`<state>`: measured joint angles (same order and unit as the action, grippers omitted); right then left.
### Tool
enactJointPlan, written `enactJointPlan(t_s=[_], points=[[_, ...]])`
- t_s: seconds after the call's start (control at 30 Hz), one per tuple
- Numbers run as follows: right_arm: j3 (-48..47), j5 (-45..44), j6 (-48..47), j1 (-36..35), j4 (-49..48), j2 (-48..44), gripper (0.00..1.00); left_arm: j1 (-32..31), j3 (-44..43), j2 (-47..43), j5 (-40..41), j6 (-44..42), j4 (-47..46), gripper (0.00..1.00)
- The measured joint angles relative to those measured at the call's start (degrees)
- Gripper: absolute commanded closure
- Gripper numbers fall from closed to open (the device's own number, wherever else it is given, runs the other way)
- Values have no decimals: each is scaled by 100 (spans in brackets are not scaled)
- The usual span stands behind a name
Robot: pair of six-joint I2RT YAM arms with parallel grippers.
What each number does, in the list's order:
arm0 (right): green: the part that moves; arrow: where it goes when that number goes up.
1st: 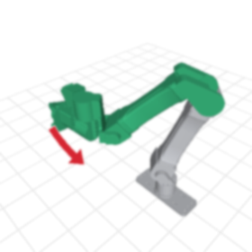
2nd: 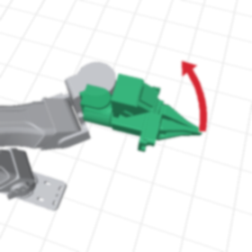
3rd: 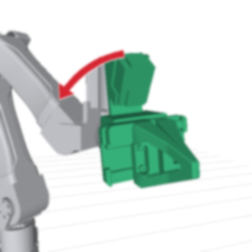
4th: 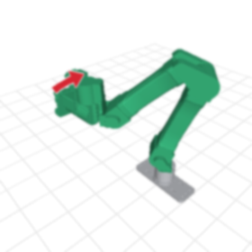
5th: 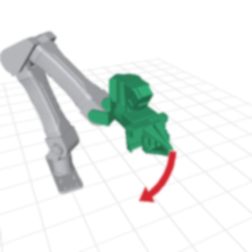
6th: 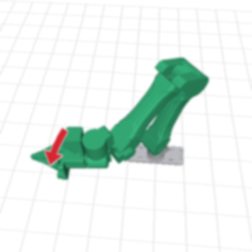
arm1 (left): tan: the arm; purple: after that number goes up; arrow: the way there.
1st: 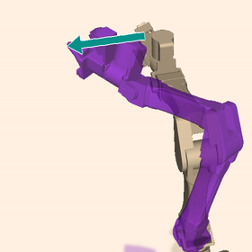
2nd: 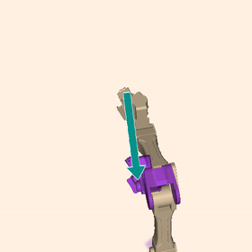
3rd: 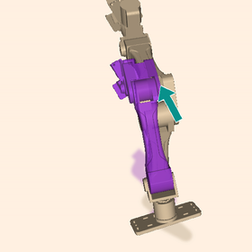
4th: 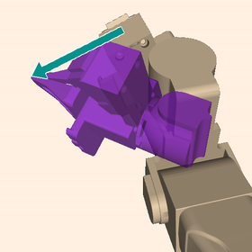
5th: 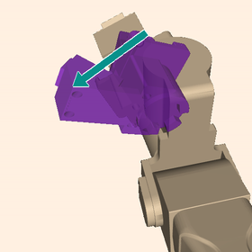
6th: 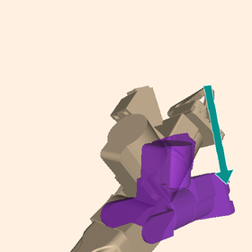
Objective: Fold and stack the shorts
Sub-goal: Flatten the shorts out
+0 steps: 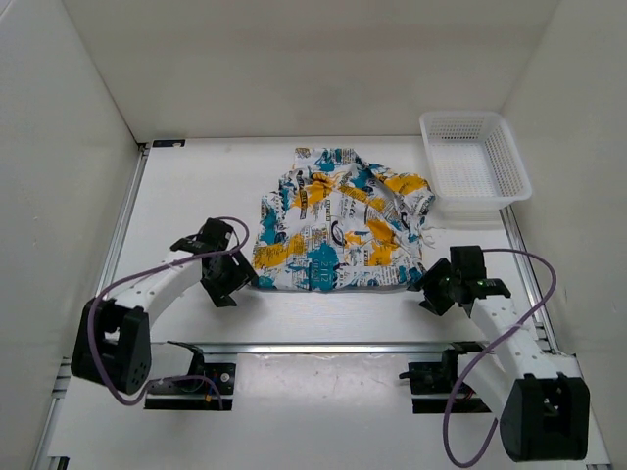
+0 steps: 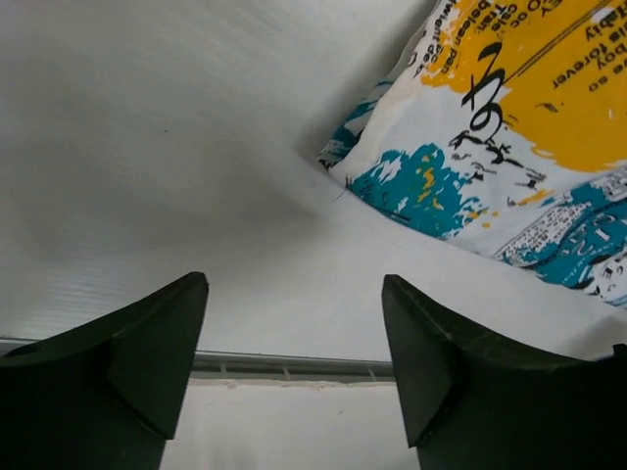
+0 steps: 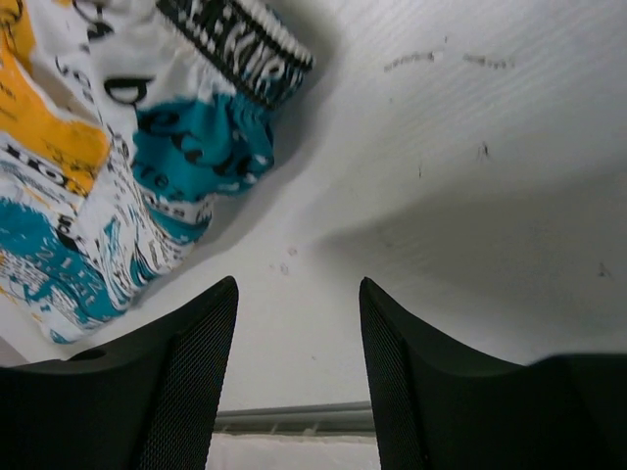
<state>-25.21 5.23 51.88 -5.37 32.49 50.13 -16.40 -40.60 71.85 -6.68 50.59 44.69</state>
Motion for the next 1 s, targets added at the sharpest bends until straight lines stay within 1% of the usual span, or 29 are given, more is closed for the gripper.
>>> enactJointPlan(t_s=[0.17,0.2,0.27,0.3,0.33,0.37,0.4,0.43,0.47,0.5,0.6,0.8,1.0], points=[[-4,92,-164,380,-616,577,44,-136,-428,765,199,37,-140,29],[-13,96,-197,428,-713,719,46,-138,-535,883,258,13,-160,34],[-74,94,-284,468,-883,1069,51,-140,-765,1130,348,-42,-210,36],[-122,92,-306,474,-960,1246,52,-140,-859,1255,391,-74,-264,37],[-170,74,-323,476,-1049,1432,53,-140,-929,1370,420,-103,-299,42],[-219,76,-341,476,-1145,1593,58,-140,-1012,1510,446,-120,-321,46],[-271,98,-361,476,-1246,1735,60,-140,-1075,1637,476,-144,-352,53],[-317,96,-385,476,-1366,1864,64,-140,-1128,1766,494,-179,-376,63],[-363,103,-407,476,-1453,1978,72,-140,-1187,1882,518,-181,-380,85],[-426,103,-431,476,-1519,2100,77,-140,-1266,2020,544,-240,-382,90],[-592,125,-457,476,-1683,2328,100,-140,-1519,2345,595,-352,-385,90],[-953,52,-560,476,-1661,2260,100,-138,-1991,2468,710,-509,-413,90],[-994,-59,-841,476,-1180,1373,100,26,-2365,2186,732,-669,-299,90]])
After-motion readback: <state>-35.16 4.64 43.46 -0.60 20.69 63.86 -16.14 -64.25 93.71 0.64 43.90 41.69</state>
